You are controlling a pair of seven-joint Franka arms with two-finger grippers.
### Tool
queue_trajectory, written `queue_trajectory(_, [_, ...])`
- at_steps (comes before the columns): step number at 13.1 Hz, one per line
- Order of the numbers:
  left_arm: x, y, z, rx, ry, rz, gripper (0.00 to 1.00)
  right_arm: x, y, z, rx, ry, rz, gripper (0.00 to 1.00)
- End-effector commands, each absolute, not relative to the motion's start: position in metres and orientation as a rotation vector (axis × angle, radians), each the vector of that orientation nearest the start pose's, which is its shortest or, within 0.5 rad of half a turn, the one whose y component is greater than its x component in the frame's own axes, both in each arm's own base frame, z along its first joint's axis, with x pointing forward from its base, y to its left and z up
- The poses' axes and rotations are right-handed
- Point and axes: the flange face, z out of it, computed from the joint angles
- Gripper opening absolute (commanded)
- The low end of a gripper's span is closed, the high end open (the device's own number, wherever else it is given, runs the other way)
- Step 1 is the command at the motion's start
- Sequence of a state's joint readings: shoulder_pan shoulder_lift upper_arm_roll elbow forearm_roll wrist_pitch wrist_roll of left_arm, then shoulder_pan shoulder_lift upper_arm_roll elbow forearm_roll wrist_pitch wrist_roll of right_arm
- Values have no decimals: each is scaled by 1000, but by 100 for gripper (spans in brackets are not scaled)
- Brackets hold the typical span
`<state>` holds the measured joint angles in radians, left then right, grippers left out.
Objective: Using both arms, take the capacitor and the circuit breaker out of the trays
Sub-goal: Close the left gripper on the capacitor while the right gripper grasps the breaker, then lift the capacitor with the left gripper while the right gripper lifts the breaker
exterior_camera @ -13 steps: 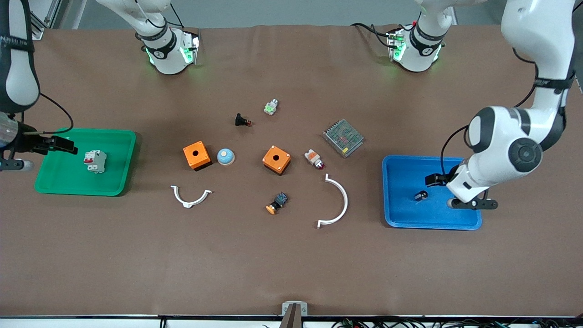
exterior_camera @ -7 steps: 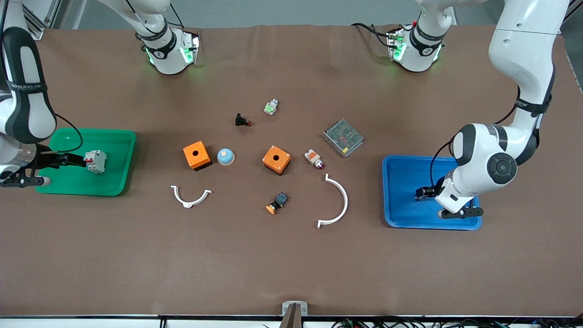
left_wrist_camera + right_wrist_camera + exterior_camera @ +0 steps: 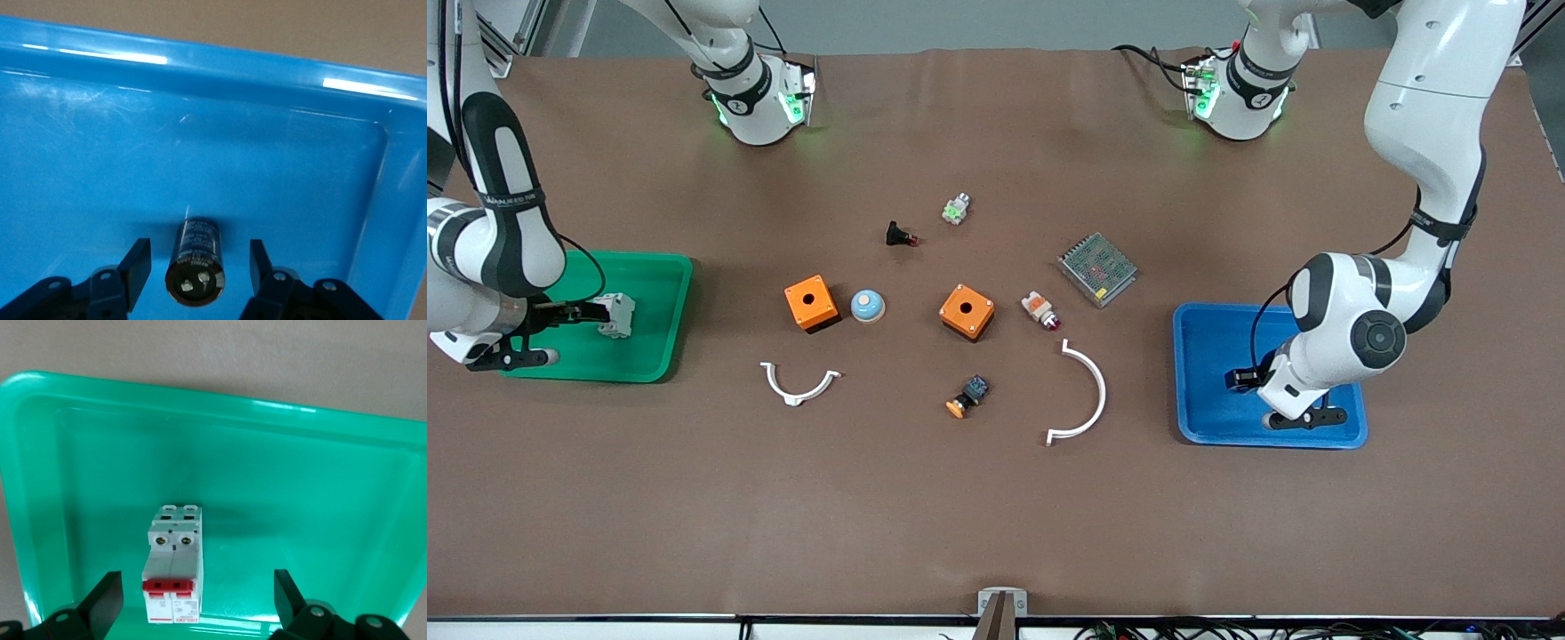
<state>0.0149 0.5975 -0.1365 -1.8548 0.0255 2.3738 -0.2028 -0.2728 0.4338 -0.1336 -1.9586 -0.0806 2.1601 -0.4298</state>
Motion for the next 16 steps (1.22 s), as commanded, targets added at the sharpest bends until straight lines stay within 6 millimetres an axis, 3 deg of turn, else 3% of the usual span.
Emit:
queue_trajectory(1, [631,-70,190,-3186,-167,124,59,539,-236,234,-3124,-153,449,100])
queue_trajectory(2, [630,-70,189,-3186,-171,131,53,535,-235,228,-3115,-156,469,100])
queue_trajectory(5, [632,-69,198,-3185,-164,121,4,525,-230,216,-3093,-153,514,100])
queue_trajectory(8, [637,-83,247,-3185,-128,65,1,519,-228,205,-3085,-158,529,99])
queue_trajectory(9, [637,-94,262,-3186,-105,34,1,519,-227,202,-3082,-160,537,91])
queue_trajectory(10, [637,-106,275,-3186,-110,8,0,520,-224,201,-3081,-165,542,73])
queue_trajectory(11, [638,-125,286,-3194,-116,-15,0,521,-223,198,-3081,-168,544,64])
queue_trajectory(13, [639,-170,301,-3212,-190,-26,0,522,-219,196,-3074,-173,552,31])
queue_trajectory(14, [635,-198,306,-3220,-246,-32,0,522,-217,198,-3068,-177,564,19])
queue_trajectory(16, [628,-260,305,-3225,-361,-35,0,532,-218,215,-3059,-180,577,16])
